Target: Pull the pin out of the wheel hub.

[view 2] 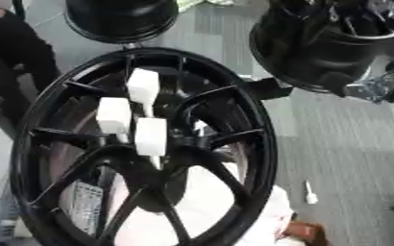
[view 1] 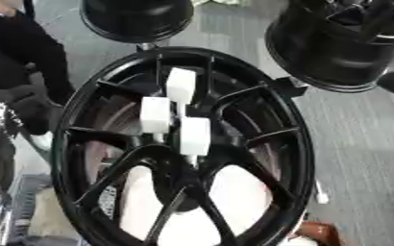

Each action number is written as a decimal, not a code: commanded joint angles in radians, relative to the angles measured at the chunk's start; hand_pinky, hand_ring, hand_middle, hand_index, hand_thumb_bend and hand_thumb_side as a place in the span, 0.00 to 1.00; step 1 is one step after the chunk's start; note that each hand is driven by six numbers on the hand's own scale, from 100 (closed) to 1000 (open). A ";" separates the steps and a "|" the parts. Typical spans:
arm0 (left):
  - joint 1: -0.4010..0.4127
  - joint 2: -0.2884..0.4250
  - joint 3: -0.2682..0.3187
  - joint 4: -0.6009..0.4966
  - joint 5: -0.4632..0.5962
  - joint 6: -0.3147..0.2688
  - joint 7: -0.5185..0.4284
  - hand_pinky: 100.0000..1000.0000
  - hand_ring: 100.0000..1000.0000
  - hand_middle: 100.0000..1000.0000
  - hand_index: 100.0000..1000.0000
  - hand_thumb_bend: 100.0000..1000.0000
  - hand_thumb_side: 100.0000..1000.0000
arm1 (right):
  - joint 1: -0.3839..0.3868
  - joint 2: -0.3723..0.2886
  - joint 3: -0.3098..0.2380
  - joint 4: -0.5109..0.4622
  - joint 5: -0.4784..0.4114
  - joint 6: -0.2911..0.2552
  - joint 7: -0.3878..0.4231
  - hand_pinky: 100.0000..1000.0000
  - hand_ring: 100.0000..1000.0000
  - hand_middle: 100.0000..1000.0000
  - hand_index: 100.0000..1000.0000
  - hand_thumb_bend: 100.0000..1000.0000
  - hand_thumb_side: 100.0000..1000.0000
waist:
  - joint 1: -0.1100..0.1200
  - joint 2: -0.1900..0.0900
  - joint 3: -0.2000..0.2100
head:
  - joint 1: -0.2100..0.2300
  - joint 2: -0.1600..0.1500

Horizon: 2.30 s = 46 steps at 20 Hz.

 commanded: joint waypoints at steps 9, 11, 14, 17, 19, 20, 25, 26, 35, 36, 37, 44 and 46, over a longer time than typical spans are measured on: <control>-0.007 0.022 -0.008 -0.005 0.009 -0.001 -0.011 0.88 0.81 0.78 0.77 0.00 0.83 | -0.228 0.139 0.157 0.043 -0.073 0.016 0.156 0.88 0.77 0.67 0.73 0.16 0.31 | 0.000 -0.021 0.012 | -0.014 0.008; -0.007 0.022 -0.009 -0.005 0.010 -0.001 -0.012 0.88 0.81 0.78 0.77 0.00 0.83 | -0.253 0.162 0.183 0.064 -0.076 0.014 0.175 0.88 0.77 0.67 0.73 0.16 0.32 | 0.000 -0.021 0.014 | -0.017 0.010; -0.009 0.022 -0.011 -0.004 0.011 -0.001 -0.014 0.88 0.81 0.78 0.77 0.00 0.83 | -0.284 0.194 0.219 0.097 -0.075 0.008 0.196 0.88 0.77 0.67 0.73 0.16 0.33 | -0.001 -0.020 0.019 | -0.021 0.011; -0.011 0.021 -0.014 -0.004 0.013 -0.001 -0.017 0.88 0.81 0.78 0.77 0.00 0.83 | -0.312 0.224 0.252 0.129 -0.068 0.000 0.210 0.88 0.77 0.67 0.73 0.17 0.34 | -0.001 -0.019 0.023 | -0.025 0.009; -0.012 0.021 -0.016 -0.003 0.013 -0.001 -0.019 0.88 0.81 0.78 0.77 0.00 0.83 | -0.327 0.244 0.272 0.151 -0.061 -0.005 0.217 0.88 0.77 0.67 0.73 0.18 0.35 | -0.001 -0.018 0.027 | -0.027 0.010; -0.013 0.021 -0.017 -0.003 0.014 -0.001 -0.020 0.88 0.81 0.78 0.77 0.00 0.83 | -0.335 0.252 0.282 0.163 -0.056 -0.007 0.220 0.88 0.77 0.68 0.74 0.19 0.36 | -0.001 -0.017 0.028 | -0.028 0.011; -0.016 0.020 -0.019 -0.001 0.016 0.000 -0.023 0.88 0.82 0.78 0.77 0.00 0.84 | -0.360 0.281 0.324 0.219 -0.024 -0.020 0.229 0.88 0.78 0.68 0.74 0.23 0.39 | -0.002 -0.015 0.033 | -0.029 0.015; -0.017 0.020 -0.020 -0.001 0.016 0.000 -0.024 0.88 0.82 0.78 0.77 0.00 0.84 | -0.364 0.287 0.331 0.230 -0.019 -0.024 0.230 0.88 0.78 0.68 0.75 0.23 0.39 | -0.002 -0.015 0.034 | -0.029 0.015; -0.028 0.018 -0.025 -0.002 0.020 -0.001 -0.030 0.88 0.82 0.78 0.77 0.00 0.84 | -0.398 0.322 0.390 0.299 -0.020 -0.096 0.236 0.88 0.79 0.70 0.77 0.27 0.38 | -0.004 -0.003 0.049 | -0.037 0.010; -0.029 0.018 -0.025 -0.002 0.020 -0.001 -0.030 0.88 0.82 0.78 0.77 0.00 0.84 | -0.401 0.324 0.392 0.303 -0.021 -0.103 0.234 0.88 0.79 0.70 0.77 0.27 0.38 | -0.004 -0.001 0.051 | -0.037 0.009; -0.030 0.018 -0.025 -0.002 0.019 -0.001 -0.031 0.88 0.82 0.78 0.77 0.00 0.84 | -0.404 0.327 0.393 0.308 -0.020 -0.106 0.232 0.88 0.79 0.70 0.78 0.27 0.39 | -0.005 0.002 0.053 | -0.037 0.008; -0.032 0.018 -0.028 -0.002 0.018 0.001 -0.034 0.88 0.82 0.78 0.77 0.00 0.84 | -0.413 0.339 0.404 0.325 -0.016 -0.095 0.223 0.88 0.79 0.70 0.79 0.30 0.47 | -0.008 0.009 0.056 | -0.034 0.018; -0.032 0.018 -0.028 -0.001 0.018 0.001 -0.034 0.88 0.82 0.78 0.77 0.00 0.84 | -0.416 0.341 0.407 0.325 -0.016 -0.090 0.226 0.88 0.79 0.70 0.78 0.30 0.49 | -0.009 0.007 0.056 | -0.034 0.022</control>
